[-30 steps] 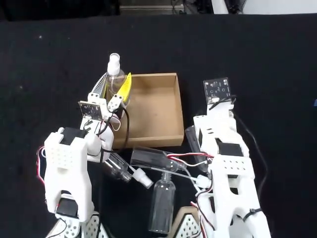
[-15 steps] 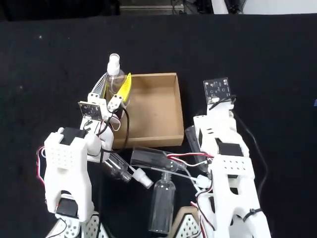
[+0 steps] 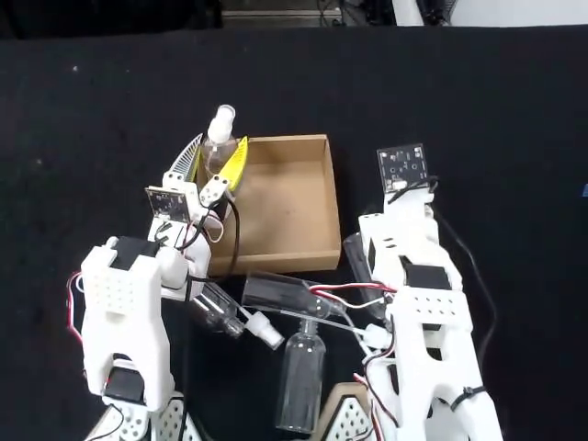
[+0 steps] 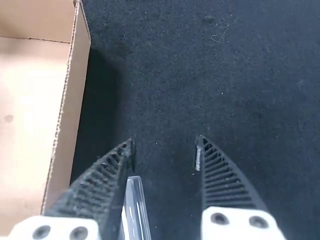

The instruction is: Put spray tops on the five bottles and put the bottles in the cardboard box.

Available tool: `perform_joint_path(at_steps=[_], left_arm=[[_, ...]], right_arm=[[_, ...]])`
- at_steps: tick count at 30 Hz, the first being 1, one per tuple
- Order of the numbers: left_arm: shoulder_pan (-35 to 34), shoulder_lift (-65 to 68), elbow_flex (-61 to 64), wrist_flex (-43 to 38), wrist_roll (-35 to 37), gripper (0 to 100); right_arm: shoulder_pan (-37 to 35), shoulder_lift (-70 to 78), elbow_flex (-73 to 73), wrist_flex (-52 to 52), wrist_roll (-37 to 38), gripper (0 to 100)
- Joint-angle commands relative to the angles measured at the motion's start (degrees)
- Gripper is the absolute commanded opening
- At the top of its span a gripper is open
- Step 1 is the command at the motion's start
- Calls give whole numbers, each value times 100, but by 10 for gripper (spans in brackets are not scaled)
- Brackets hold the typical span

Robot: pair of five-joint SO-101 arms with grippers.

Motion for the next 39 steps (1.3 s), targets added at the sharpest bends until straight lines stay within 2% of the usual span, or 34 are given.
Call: perform_joint_path(at_steps=[1, 7, 13, 21, 24, 30, 39], left_arm=[[-22, 18, 84, -26, -9, 232], [-22, -668, 251, 132, -9, 232], [-22, -1793, 224, 2180, -9, 233], [-22, -2558, 163, 3473, -53, 233], [-22, -2585, 145, 3666, -62, 239], [-22, -2558, 136, 3692, -62, 384], [-31, -2620, 145, 3692, -53, 384]], right_arm=[[88, -233, -4, -123, -26, 179], [88, -233, -4, -123, -26, 179], [88, -233, 4, -123, -26, 179], [88, -233, 40, -123, -18, 179], [88, -233, 40, -123, -18, 179], [88, -233, 48, -123, -18, 179], [88, -233, 48, -123, -18, 179]])
